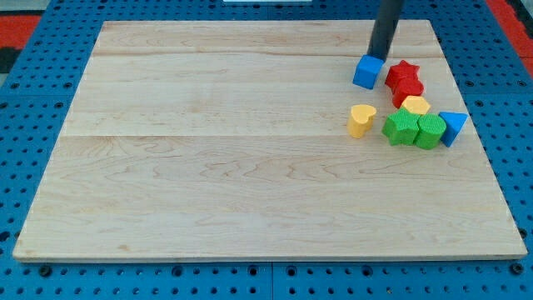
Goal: Push the blue cube to the left side of the red circle
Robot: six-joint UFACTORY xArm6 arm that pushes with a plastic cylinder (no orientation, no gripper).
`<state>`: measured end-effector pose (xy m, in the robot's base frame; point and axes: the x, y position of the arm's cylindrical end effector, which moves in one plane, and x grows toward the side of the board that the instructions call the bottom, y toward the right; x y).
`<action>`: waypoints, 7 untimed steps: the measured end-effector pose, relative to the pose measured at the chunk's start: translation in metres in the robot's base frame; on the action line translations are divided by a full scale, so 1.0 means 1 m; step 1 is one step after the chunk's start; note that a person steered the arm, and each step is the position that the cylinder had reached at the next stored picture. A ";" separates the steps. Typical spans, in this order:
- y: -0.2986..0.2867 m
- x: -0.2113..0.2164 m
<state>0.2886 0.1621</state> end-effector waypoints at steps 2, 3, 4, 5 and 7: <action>-0.022 0.000; -0.023 0.005; -0.023 0.017; -0.026 0.028; -0.036 0.042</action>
<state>0.3308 0.1264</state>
